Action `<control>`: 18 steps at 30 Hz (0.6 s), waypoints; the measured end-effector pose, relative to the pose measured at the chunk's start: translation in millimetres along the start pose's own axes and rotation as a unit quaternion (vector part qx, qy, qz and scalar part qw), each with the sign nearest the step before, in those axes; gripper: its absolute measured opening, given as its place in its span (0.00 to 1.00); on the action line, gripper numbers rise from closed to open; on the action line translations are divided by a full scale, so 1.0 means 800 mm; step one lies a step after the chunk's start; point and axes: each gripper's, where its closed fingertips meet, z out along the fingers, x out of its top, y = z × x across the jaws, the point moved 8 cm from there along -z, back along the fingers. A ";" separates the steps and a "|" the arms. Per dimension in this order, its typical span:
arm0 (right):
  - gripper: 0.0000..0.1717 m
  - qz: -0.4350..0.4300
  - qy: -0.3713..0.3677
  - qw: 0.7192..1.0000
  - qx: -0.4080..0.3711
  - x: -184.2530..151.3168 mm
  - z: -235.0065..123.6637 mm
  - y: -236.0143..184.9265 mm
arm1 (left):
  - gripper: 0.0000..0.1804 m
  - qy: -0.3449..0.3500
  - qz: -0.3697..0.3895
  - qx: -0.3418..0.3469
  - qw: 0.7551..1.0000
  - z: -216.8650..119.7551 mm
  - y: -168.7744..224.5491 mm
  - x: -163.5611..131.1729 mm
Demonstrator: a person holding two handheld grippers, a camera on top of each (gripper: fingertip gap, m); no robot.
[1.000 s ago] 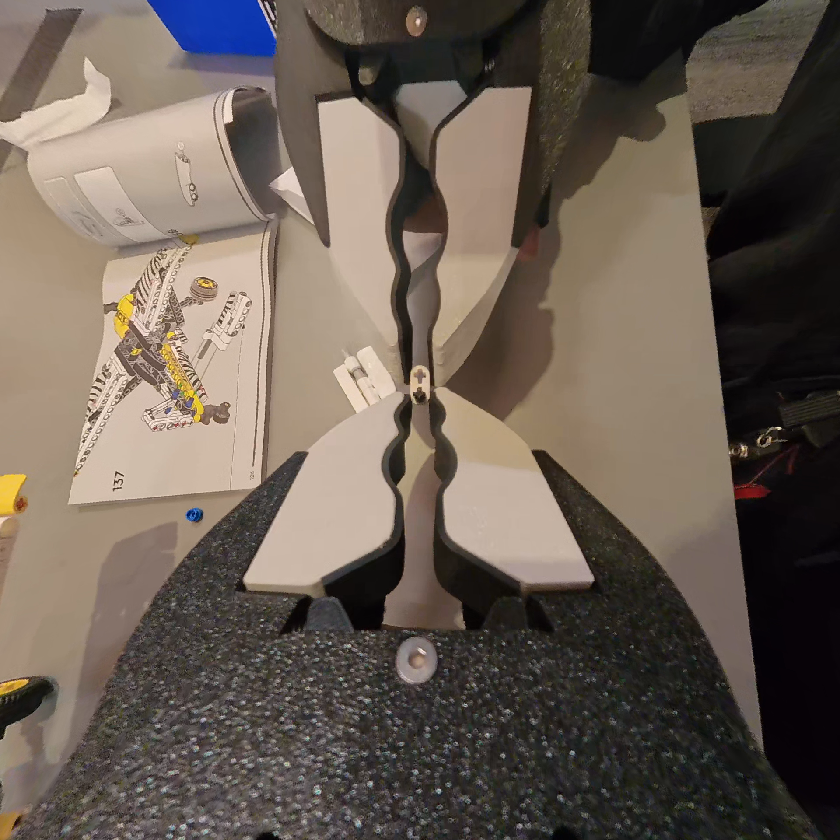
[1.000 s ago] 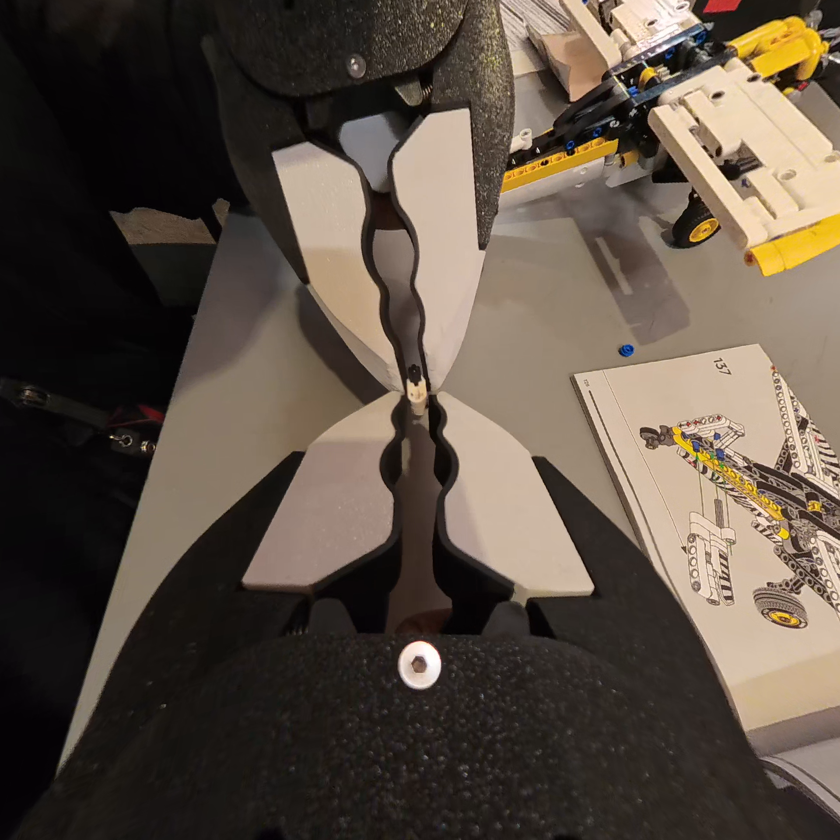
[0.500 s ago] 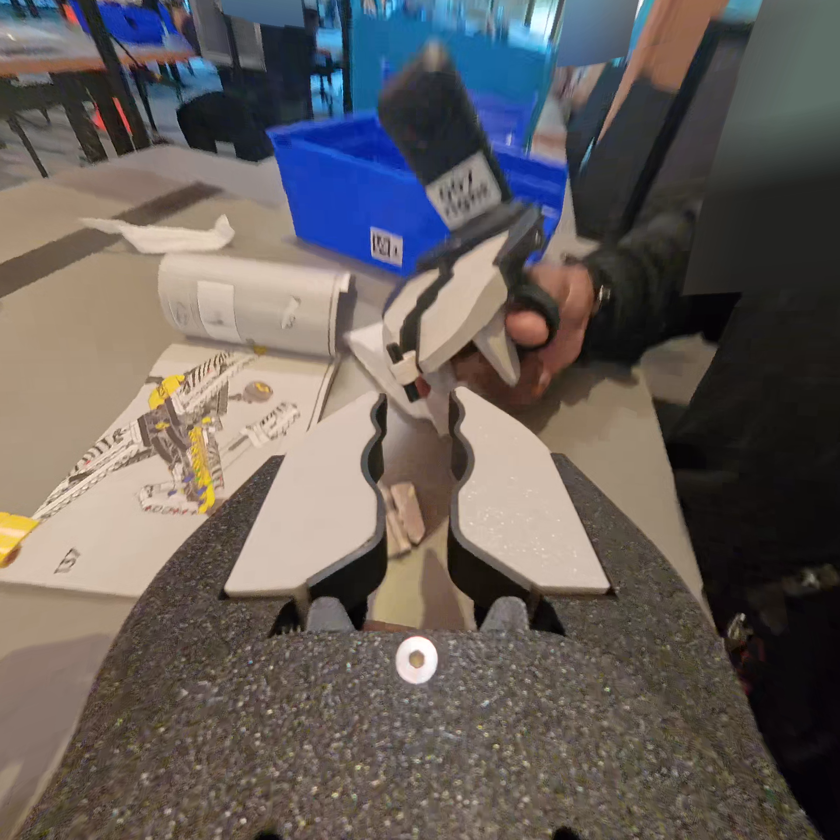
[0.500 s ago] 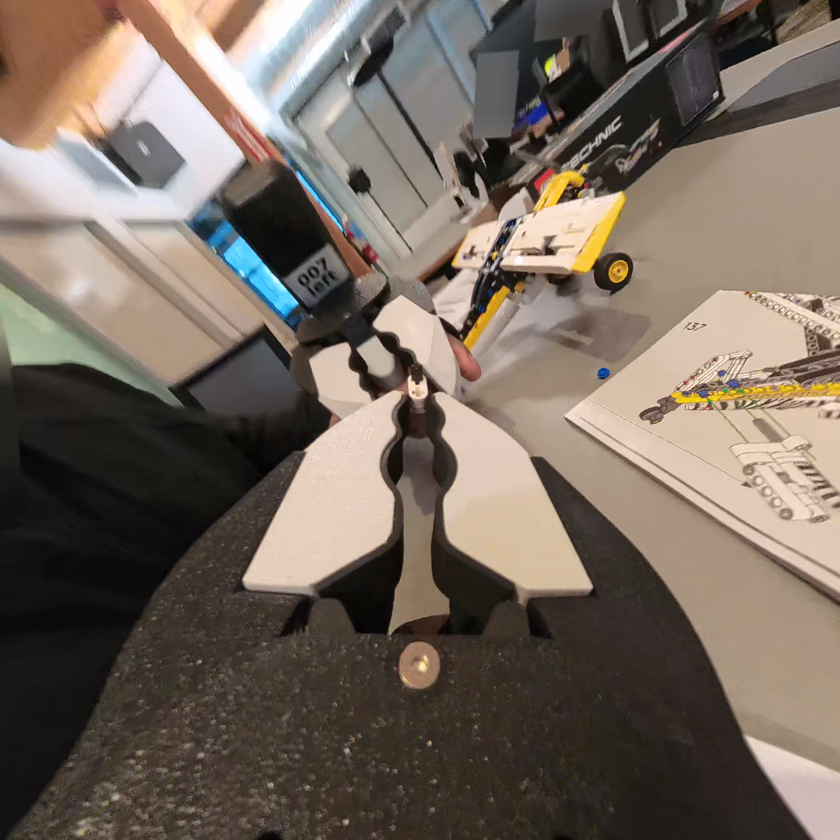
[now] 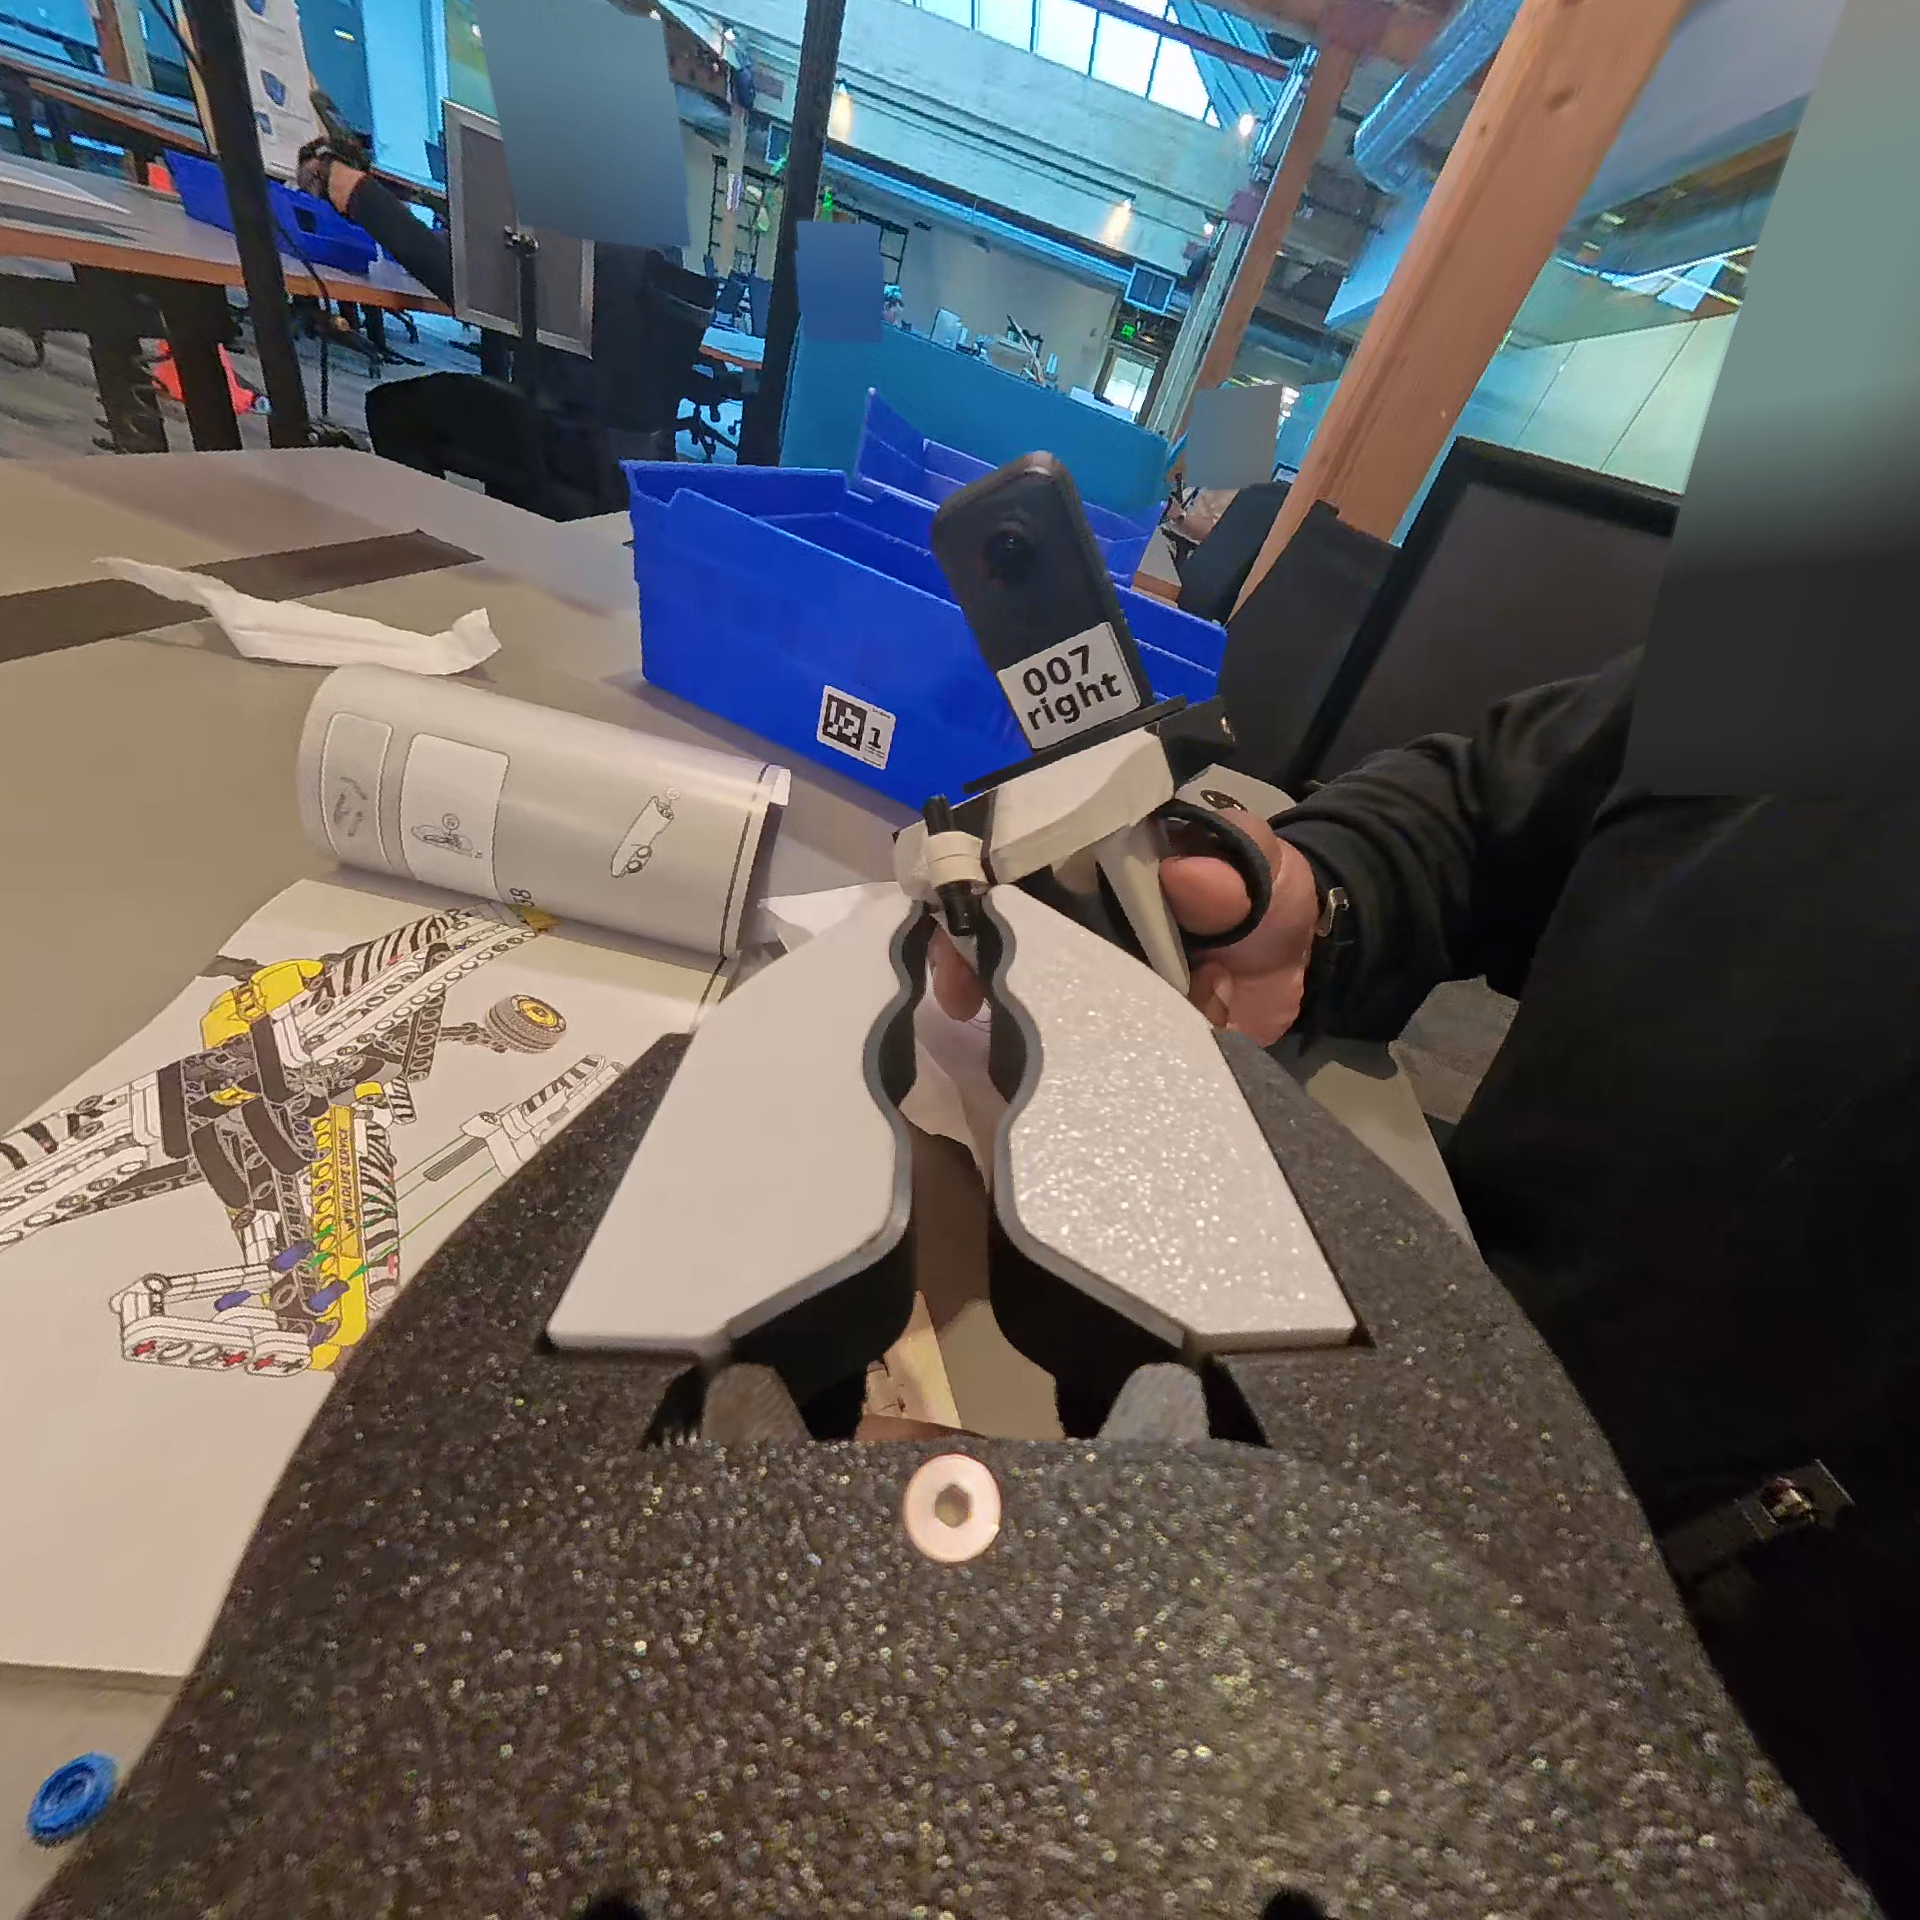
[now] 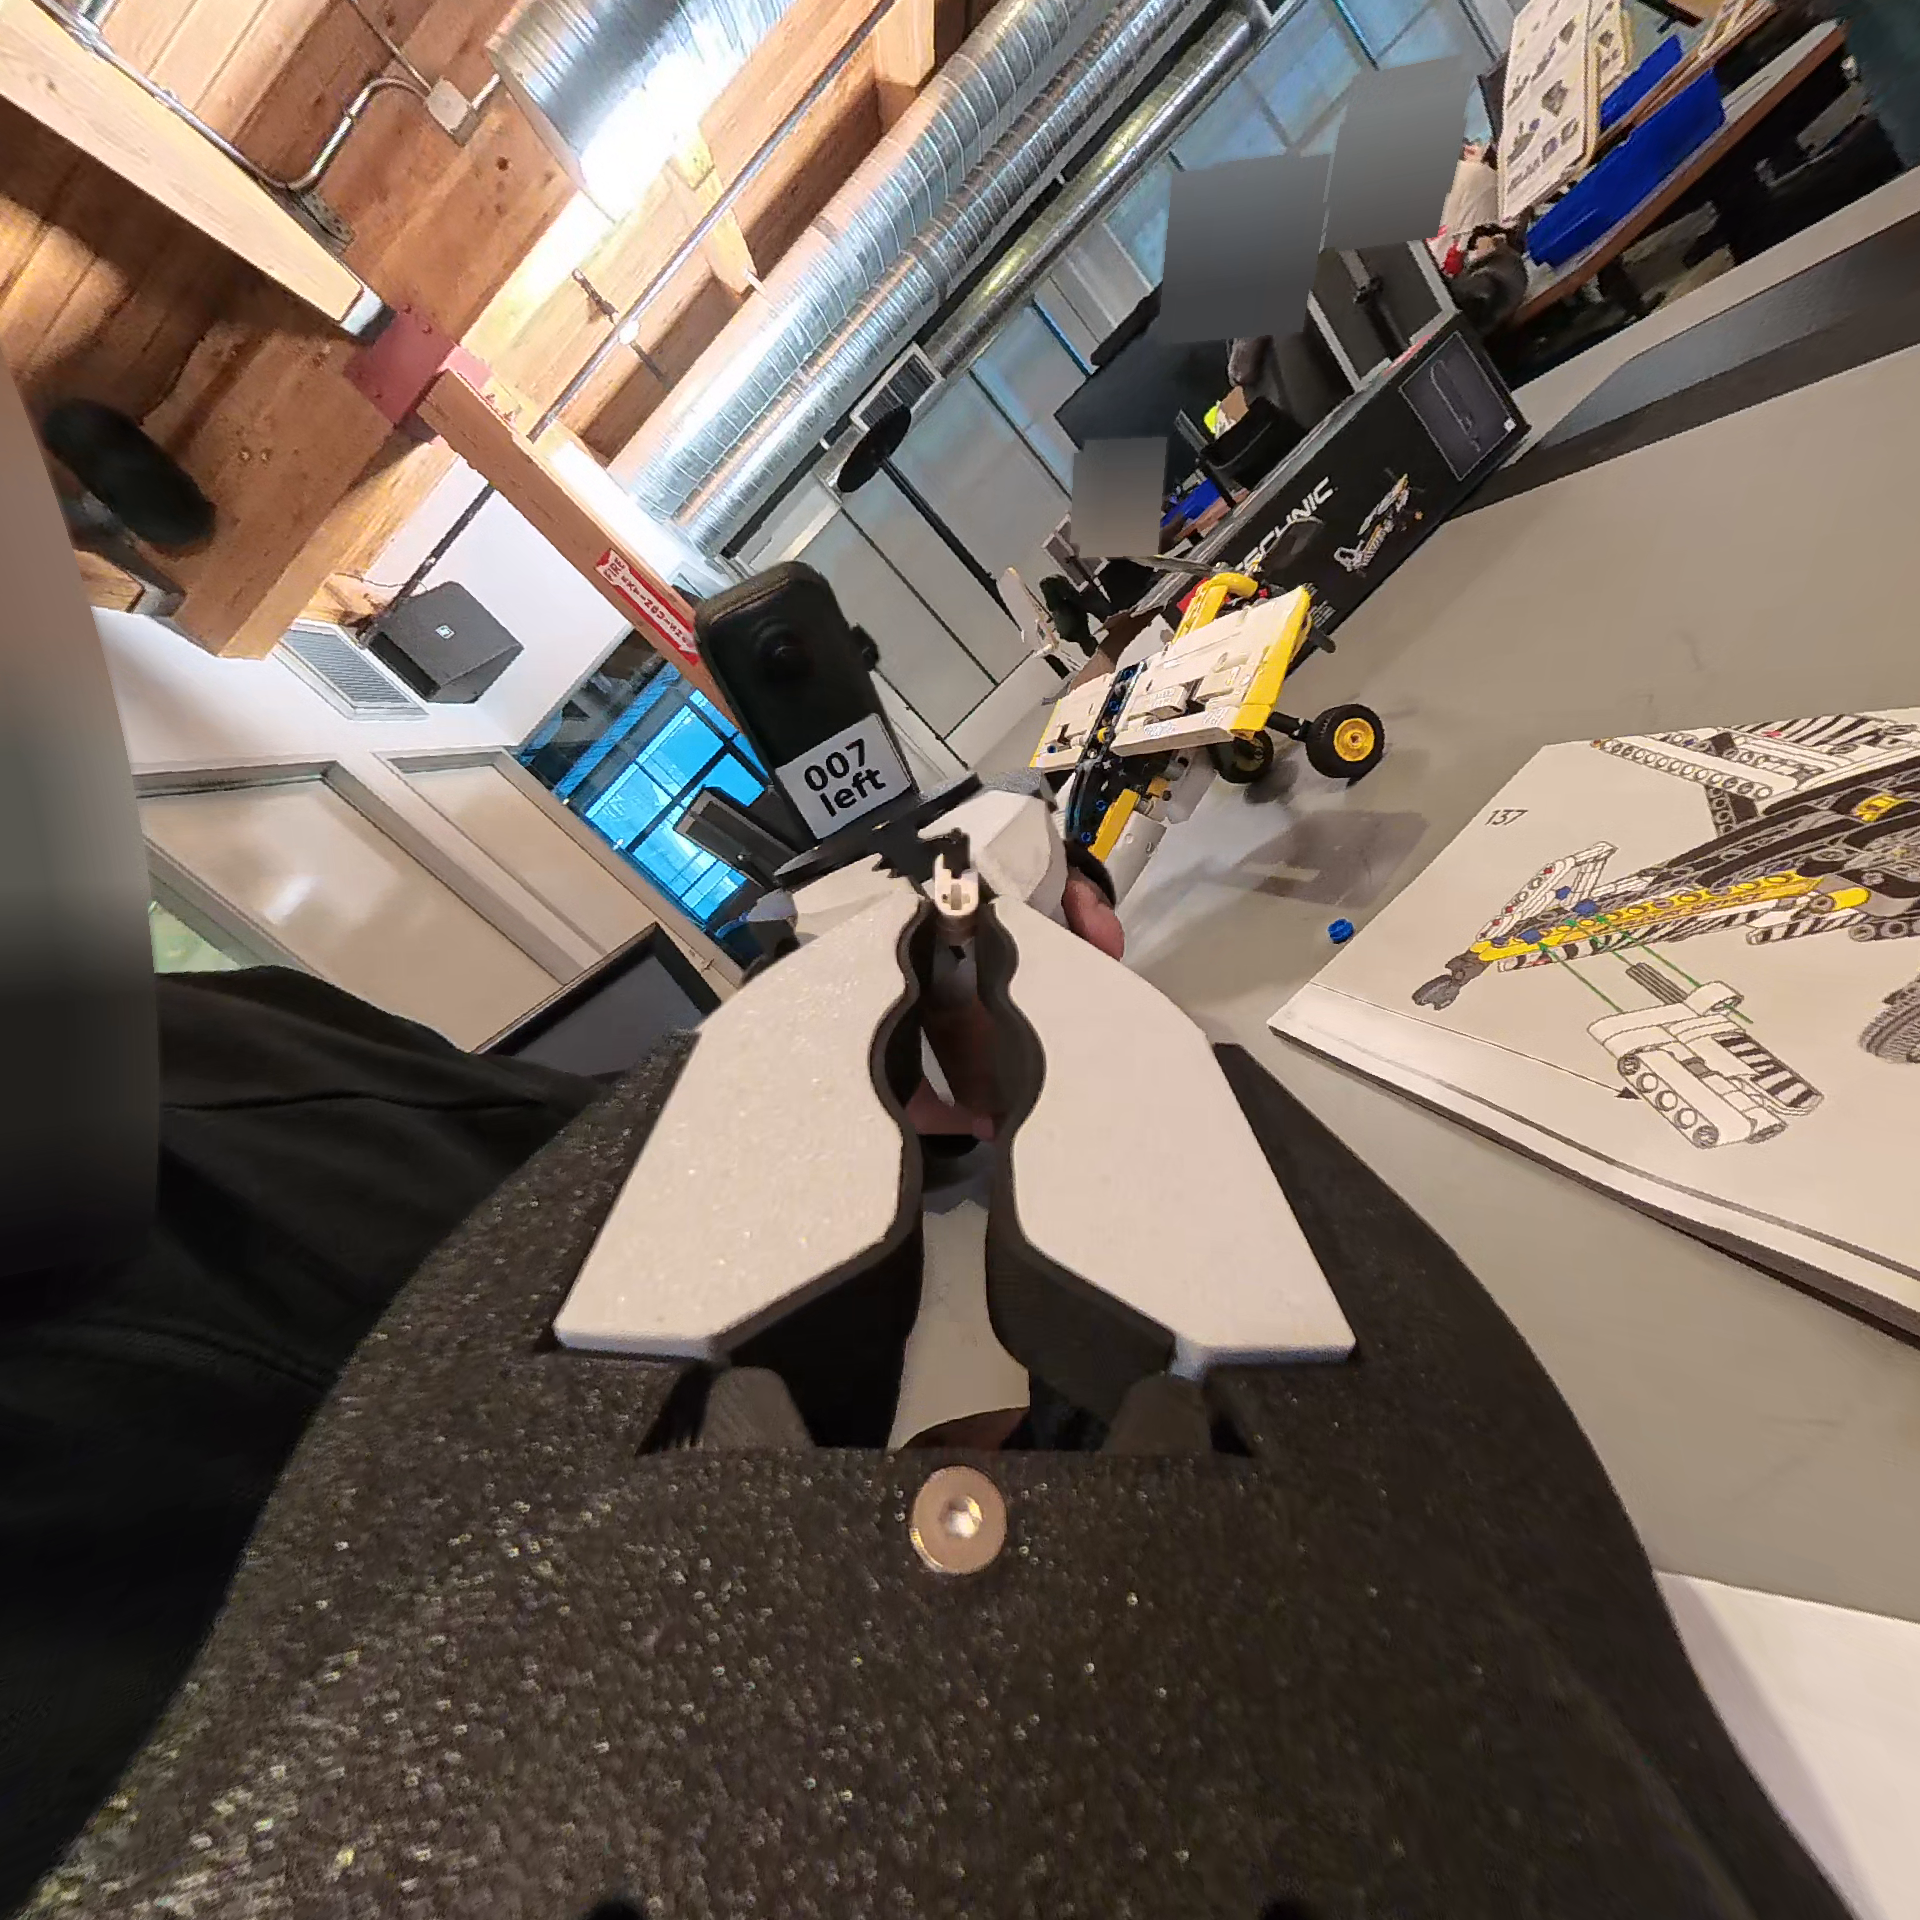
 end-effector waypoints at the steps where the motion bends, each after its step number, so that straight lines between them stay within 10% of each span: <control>1: 0.04 -0.003 -0.002 1.000 -0.004 0.000 0.000 0.001 | 0.05 0.001 -0.004 0.001 1.000 0.000 -0.001 -0.001; 18: 0.04 0.009 -0.009 0.999 -0.038 -0.006 -0.003 0.003 | 0.02 -0.010 -0.003 -0.003 1.000 -0.004 -0.005 -0.014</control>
